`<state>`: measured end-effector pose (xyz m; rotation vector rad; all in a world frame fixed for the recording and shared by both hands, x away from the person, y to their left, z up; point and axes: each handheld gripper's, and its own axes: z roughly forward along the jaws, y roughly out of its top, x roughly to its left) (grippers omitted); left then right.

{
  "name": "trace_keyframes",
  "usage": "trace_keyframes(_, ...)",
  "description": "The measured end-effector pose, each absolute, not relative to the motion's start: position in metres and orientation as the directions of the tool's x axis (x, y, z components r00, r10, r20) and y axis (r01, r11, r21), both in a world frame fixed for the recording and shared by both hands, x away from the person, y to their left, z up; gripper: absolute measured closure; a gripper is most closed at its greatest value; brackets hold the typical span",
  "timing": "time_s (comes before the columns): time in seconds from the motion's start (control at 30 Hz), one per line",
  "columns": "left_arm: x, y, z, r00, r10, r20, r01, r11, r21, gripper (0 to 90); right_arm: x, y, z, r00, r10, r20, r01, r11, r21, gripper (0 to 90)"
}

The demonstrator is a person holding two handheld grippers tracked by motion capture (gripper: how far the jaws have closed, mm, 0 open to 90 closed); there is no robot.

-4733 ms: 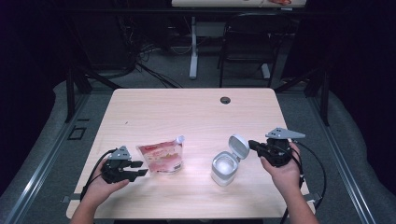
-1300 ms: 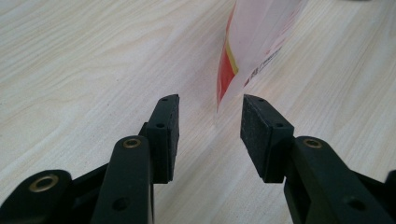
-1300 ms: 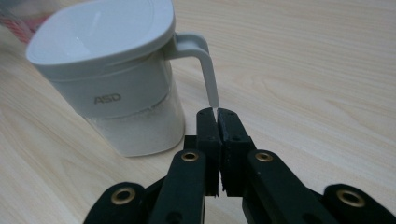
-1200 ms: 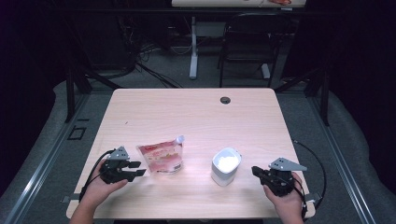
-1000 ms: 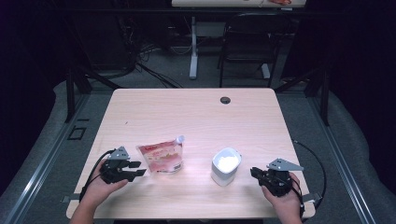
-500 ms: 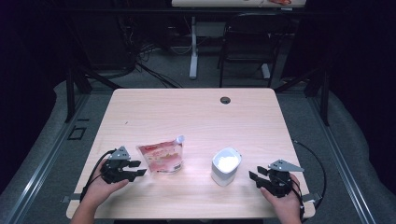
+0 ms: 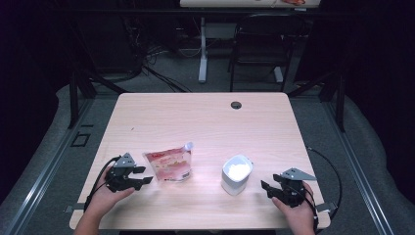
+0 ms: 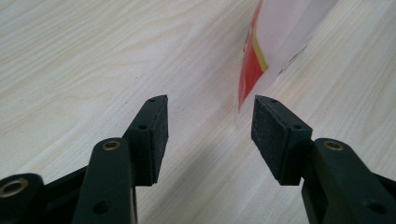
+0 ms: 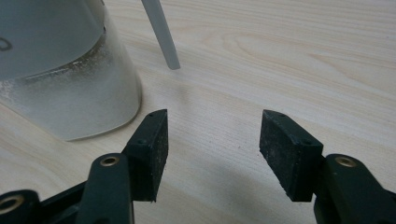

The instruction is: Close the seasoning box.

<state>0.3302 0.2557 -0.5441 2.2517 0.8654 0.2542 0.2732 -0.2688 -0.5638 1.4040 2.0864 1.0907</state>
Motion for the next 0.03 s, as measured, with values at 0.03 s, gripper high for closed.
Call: trace_keyframes(0.03, 0.3306, 0.2568, -0.5441, 0.755, 0.652, -0.064, 0.515, -0.53, 0.674, 46.0, 0.2734, -0.2687, -0.5642, -0.415, 0.905, 0.093, 0.593, 0.192, 0.782, 41.4)
